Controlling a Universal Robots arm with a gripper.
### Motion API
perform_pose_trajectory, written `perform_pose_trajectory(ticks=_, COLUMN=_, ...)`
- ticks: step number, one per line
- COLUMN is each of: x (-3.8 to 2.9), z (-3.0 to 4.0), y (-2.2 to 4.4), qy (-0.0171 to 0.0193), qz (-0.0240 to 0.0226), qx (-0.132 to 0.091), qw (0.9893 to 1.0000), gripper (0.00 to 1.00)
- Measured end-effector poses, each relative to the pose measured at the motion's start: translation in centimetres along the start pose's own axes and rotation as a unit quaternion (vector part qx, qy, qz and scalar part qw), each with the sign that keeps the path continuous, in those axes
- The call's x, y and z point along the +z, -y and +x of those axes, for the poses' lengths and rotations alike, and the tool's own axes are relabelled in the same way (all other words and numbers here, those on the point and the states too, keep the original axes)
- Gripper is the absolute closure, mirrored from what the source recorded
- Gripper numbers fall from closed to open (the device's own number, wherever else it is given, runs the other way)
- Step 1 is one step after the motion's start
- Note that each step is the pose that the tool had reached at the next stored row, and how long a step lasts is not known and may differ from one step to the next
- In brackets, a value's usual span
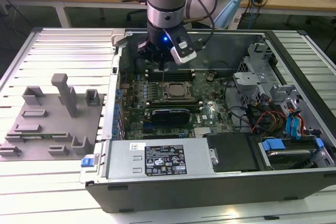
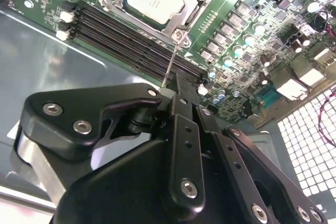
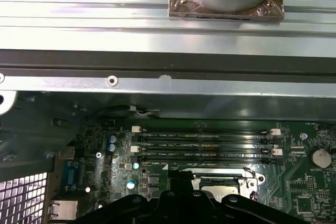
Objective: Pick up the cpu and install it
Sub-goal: 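Install the first cpu locking lever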
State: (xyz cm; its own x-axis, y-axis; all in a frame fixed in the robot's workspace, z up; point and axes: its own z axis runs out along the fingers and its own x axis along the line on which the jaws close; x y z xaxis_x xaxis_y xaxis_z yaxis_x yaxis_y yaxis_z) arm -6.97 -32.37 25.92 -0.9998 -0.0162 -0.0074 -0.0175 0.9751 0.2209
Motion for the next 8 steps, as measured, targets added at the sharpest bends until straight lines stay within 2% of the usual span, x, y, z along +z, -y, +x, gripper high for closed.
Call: perform_pose_trajectory(ticks=8, x=0.01, z=-1.09, y=0.02, qy=0.0000, qz=0.0000, qx=0.000, qw=1.0000, gripper=0.89)
